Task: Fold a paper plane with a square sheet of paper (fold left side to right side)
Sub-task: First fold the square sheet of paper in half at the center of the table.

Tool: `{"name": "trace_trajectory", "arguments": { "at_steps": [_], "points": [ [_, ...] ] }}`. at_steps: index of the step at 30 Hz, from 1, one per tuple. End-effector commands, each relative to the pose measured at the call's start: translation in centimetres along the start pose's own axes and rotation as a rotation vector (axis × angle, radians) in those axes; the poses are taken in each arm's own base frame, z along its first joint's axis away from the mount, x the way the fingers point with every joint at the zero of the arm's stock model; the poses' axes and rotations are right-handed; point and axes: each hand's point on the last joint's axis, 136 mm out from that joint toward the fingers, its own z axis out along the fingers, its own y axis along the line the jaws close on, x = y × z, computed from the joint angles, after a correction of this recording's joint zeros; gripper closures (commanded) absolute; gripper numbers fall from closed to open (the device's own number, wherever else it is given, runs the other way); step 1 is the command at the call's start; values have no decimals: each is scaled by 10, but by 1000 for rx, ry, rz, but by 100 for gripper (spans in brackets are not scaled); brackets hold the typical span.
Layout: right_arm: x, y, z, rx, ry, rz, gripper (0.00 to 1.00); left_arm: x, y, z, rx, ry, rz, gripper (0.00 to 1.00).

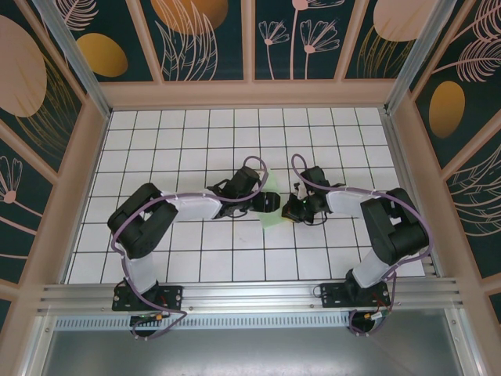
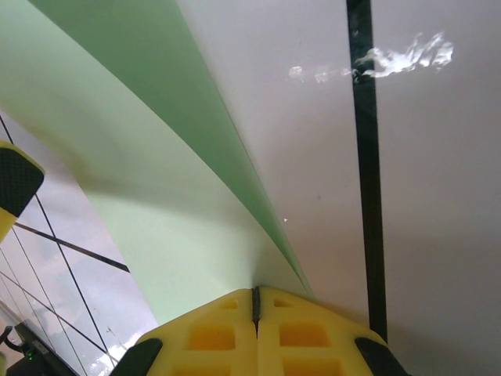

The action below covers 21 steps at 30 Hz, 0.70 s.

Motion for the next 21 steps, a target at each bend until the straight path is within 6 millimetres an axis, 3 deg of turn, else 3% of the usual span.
{"name": "trace_trajectory", "arguments": {
  "at_steps": [1, 21],
  "points": [
    [10, -39, 8, 165, 18, 32, 98, -4, 12, 8, -40, -4, 9, 30],
    [13, -46, 8, 198, 30, 38, 98, -1, 48, 15, -152, -18, -10, 23]
  ]
}}
